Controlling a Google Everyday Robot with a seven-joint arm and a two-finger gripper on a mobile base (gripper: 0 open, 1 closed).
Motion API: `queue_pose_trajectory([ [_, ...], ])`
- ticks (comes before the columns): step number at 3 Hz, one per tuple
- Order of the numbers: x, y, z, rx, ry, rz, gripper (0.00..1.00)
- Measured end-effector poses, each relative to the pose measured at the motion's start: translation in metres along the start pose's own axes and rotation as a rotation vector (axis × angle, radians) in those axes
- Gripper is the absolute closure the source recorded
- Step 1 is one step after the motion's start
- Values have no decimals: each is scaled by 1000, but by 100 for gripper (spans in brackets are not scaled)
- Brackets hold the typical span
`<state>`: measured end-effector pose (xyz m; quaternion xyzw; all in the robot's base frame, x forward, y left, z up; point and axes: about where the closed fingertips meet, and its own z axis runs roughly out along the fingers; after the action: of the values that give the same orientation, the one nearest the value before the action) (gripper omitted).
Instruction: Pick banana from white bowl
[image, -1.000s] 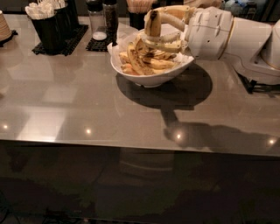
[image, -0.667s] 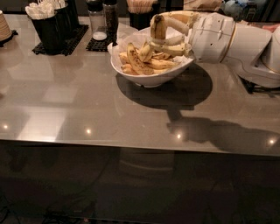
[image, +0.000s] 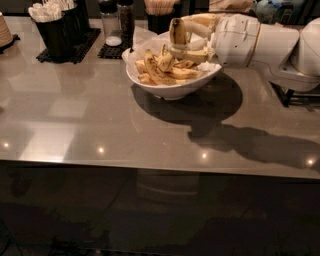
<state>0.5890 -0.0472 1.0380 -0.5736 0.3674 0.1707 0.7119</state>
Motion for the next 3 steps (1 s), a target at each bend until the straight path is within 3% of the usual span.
queue_pose_trajectory([
  [3,-3,15,-31,95,-14,7,100],
])
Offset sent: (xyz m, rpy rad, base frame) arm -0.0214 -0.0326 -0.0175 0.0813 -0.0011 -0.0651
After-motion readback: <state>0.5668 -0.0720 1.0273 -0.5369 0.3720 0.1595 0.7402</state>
